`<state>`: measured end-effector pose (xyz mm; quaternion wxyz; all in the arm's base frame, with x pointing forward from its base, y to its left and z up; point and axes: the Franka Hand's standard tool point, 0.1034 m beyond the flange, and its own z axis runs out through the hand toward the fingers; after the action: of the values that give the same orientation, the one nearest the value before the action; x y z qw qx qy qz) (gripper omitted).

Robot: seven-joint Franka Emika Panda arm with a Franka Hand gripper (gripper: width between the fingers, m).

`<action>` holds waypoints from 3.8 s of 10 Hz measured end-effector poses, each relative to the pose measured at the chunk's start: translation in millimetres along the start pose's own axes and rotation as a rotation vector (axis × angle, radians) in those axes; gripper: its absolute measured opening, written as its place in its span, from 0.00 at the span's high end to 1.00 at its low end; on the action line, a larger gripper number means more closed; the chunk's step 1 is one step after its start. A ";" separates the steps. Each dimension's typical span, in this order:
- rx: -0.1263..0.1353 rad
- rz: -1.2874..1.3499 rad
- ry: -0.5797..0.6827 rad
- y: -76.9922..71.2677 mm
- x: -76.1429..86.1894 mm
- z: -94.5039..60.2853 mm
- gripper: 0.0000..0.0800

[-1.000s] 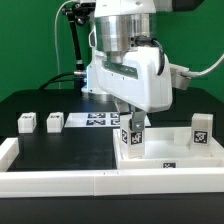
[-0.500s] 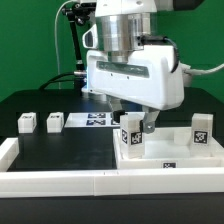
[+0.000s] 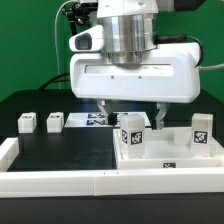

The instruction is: Assemble square table

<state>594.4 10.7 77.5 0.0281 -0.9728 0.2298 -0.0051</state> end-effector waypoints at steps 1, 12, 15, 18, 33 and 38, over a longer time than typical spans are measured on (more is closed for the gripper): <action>-0.005 -0.113 -0.001 -0.1 -0.2 0.0 0.19; -0.018 -0.679 -0.006 4.7 1.1 0.5 0.52; -0.018 -0.651 -0.006 4.8 1.2 0.5 0.64; -0.017 -0.454 -0.004 5.6 1.4 0.8 0.64; -0.010 0.818 -0.025 3.4 3.4 1.7 0.33; -0.001 0.321 -0.026 1.2 2.6 1.7 0.19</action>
Offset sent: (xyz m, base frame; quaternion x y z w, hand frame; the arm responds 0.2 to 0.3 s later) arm 0.0013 0.0061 0.0006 0.0060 -0.0268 -0.2281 0.9733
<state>596.3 8.6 75.7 0.0308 -0.9236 0.3820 0.0122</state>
